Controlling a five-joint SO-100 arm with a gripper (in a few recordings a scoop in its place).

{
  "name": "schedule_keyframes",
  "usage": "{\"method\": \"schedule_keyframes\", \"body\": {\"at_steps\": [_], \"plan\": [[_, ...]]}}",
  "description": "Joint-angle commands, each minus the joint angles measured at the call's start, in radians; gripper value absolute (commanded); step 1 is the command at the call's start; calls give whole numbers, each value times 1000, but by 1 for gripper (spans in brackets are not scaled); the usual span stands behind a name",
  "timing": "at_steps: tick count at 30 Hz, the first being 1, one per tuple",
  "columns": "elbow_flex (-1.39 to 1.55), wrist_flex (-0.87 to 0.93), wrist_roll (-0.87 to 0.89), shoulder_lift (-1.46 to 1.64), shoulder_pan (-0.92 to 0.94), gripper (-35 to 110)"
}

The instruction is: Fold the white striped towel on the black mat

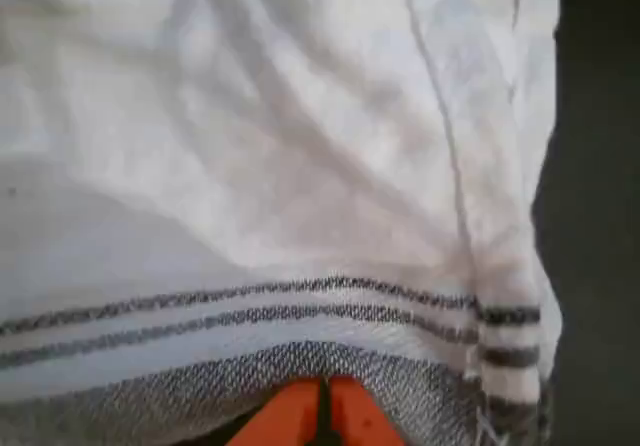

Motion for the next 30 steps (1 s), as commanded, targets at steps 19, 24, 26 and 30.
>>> {"method": "schedule_keyframes", "body": {"at_steps": [19,24,26,30], "plan": [[388,153,72,712,-77,0],[445,181,72,804,-80,0],[462,202,75,839,-87,0],[488,235,78,874,-91,0]]}}
